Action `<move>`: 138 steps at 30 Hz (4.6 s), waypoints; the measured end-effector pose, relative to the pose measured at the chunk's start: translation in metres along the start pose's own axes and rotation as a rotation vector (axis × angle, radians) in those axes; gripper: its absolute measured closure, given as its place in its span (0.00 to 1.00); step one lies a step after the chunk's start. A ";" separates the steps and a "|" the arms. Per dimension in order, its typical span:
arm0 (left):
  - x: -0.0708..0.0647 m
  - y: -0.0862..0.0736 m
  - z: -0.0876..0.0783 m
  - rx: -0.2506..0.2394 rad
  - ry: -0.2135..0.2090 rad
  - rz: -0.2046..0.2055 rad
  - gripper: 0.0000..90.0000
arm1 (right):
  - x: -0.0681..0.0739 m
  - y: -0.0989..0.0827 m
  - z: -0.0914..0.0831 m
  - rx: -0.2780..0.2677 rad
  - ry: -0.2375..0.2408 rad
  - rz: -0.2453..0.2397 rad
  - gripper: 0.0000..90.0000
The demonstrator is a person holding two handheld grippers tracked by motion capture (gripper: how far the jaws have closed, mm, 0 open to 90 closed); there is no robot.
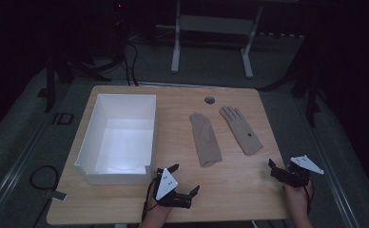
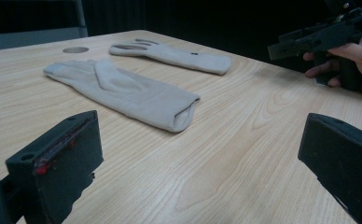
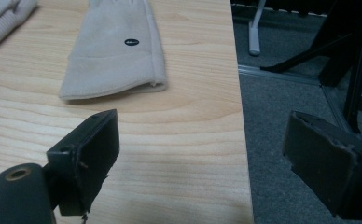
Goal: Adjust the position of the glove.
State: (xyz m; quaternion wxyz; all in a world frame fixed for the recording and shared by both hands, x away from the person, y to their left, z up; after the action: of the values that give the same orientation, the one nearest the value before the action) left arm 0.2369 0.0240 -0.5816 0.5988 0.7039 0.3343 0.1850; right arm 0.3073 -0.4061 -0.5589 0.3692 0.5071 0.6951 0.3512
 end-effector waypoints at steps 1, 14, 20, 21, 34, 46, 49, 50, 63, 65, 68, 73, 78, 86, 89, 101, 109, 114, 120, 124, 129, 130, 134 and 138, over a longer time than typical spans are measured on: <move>0.000 0.000 0.000 0.000 0.000 0.000 0.00 | 0.000 0.000 0.000 0.000 0.000 0.000 0.12; -0.001 0.000 0.001 0.007 -0.007 0.012 0.00 | 0.003 0.019 -0.012 0.004 0.034 -0.018 0.15; -0.001 0.000 0.000 0.006 -0.006 0.014 0.00 | 0.010 0.032 -0.008 0.058 0.125 -0.006 0.15; -0.001 0.000 0.000 0.007 -0.007 0.015 0.00 | 0.012 0.035 -0.008 0.066 0.140 -0.013 0.13; 0.000 0.000 0.000 0.006 -0.009 0.011 0.00 | 0.046 0.076 -0.006 0.041 0.250 -0.055 0.16; -0.001 0.000 0.001 0.010 -0.012 0.013 0.00 | 0.073 0.102 0.003 0.032 0.316 -0.045 0.13; -0.001 0.000 0.001 0.010 -0.016 0.012 0.00 | 0.082 0.109 0.007 0.031 0.321 -0.062 0.13; -0.001 0.000 0.001 0.010 -0.017 0.011 0.00 | 0.084 0.110 0.009 0.030 0.323 -0.067 0.13; 0.000 0.000 0.001 0.010 -0.030 0.012 0.00 | 0.119 0.133 0.038 0.044 0.360 -0.100 0.18; -0.001 0.000 0.001 0.010 -0.030 0.012 0.00 | 0.123 0.136 0.044 0.050 0.364 -0.106 0.19; 0.000 0.000 0.001 0.010 -0.031 0.011 0.00 | 0.129 0.139 0.051 0.055 0.366 -0.109 0.21; -0.001 0.000 0.001 0.010 -0.033 0.012 0.00 | 0.138 0.144 0.064 0.064 0.377 -0.104 0.26; -0.001 0.000 0.001 0.013 -0.035 0.013 0.00 | 0.149 0.146 0.080 0.098 0.389 -0.114 0.30; -0.001 0.000 0.001 0.013 -0.036 0.013 0.00 | 0.163 0.145 0.104 0.154 0.379 -0.132 0.41; -0.001 0.000 0.001 0.013 -0.037 0.015 0.00 | 0.165 0.142 0.114 0.179 0.392 -0.106 0.45; -0.001 0.000 0.001 0.014 -0.041 0.012 0.00 | 0.178 0.131 0.144 0.246 0.387 -0.146 0.54; -0.002 0.000 0.002 0.016 -0.044 0.024 0.00 | 0.189 0.121 0.162 0.270 0.373 -0.178 0.51; -0.002 0.000 0.002 0.017 -0.045 0.023 0.00 | 0.189 0.119 0.166 0.257 0.381 -0.175 0.50; -0.002 0.001 0.002 0.020 -0.045 0.021 0.00 | 0.187 0.116 0.166 0.245 0.410 -0.167 0.58; -0.001 0.001 0.002 0.020 -0.045 0.021 0.00 | 0.191 0.119 0.166 0.257 0.445 -0.183 0.79; -0.001 0.001 0.002 0.020 -0.046 0.019 0.00 | 0.194 0.121 0.163 0.257 0.444 -0.145 0.89; -0.001 0.001 0.002 0.020 -0.046 0.019 0.00 | 0.194 0.121 0.163 0.257 0.444 -0.145 0.89; -0.001 0.001 0.002 0.020 -0.048 0.018 0.00 | 0.191 0.132 0.150 0.226 0.432 -0.067 0.89; -0.001 0.001 0.002 0.019 -0.046 0.018 0.00 | 0.191 0.144 0.131 0.184 0.417 -0.050 0.89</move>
State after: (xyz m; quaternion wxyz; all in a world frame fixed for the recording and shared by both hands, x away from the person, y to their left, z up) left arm 0.2376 0.0217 -0.5813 0.5978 0.7168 0.3158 0.1708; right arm 0.4448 -0.1723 -0.5280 0.1783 0.4378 0.7977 0.3744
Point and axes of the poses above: each handheld gripper's, and its own axes: z roughly forward along the jaws, y roughly out of its top, x roughly to its left, the point moved 1 cm from there along z, roughly forward along the jaws, and after that the axes turned 4 degrees about -z, right-handed, at the moved point
